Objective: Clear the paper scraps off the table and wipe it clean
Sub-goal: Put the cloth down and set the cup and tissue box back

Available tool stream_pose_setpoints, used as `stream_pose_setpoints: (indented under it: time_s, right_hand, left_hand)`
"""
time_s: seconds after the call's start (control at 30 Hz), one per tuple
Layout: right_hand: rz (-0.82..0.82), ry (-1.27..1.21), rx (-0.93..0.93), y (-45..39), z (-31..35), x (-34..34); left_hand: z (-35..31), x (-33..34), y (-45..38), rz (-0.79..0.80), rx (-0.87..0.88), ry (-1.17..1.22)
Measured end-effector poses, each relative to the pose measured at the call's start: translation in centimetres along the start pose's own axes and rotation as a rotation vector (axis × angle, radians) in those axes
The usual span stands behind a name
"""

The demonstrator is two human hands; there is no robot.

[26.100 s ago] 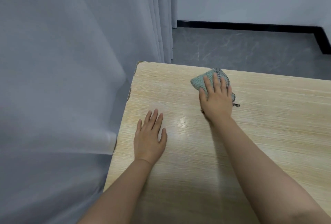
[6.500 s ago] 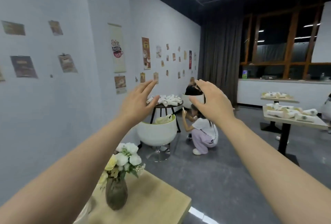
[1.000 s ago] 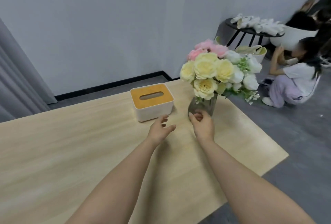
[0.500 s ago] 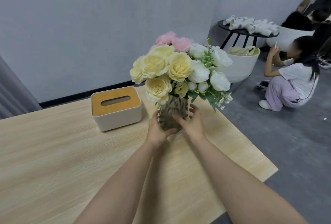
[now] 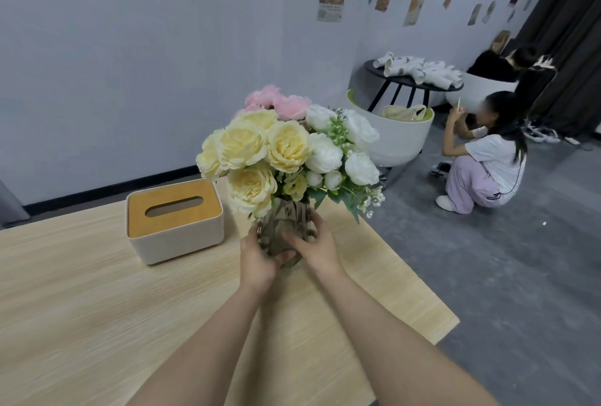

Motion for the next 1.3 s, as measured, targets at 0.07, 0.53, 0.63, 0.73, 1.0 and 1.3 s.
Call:
stream_pose_setpoints:
  time_s: [0.07, 0.53, 0.63, 0.73, 1.0, 1.3]
  right_hand:
    - [-0.017, 0.004, -0.028, 0.7, 1.2, -0.3]
    - [0.012, 0.034, -0.144, 8.4, 14.8, 8.2]
    - [0.031, 0.025, -0.133, 10.5, 16.6, 13.8]
    - [0.080, 0.005, -0.149, 12.7, 18.3, 20.1]
    - [0.227, 0.021, -0.146, 17.0, 19.2, 37.2]
    - [0.415, 0.097, -0.150, 20.4, 16.5, 54.6]
  left_hand:
    - [-1.2, -0.6, 0.2, 0.005, -0.006, -0.022]
    - [-10.5, -16.6, -1.1, -0.078, 0.113, -0.083]
    - [-10.6, -23.1, -0.8, -0.104, 0.121, -0.126]
    - [-9.6, -29.9, -0.8, -0.121, 0.123, -0.164]
    - [-3.5, -46.6, 0.7, -0.196, 0.048, -0.229]
    - [6.2, -60.7, 3.8, -0.385, -0.038, -0.226]
Point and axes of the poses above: each hand's wrist, its own y-axis away from the middle knuckle, its own x-axis out of the palm, z = x × y, the point moved 1 cm from there along -y, towards the middle knuckle, and after that the axes turned 11 degrees about x, right-handed, at the moved point
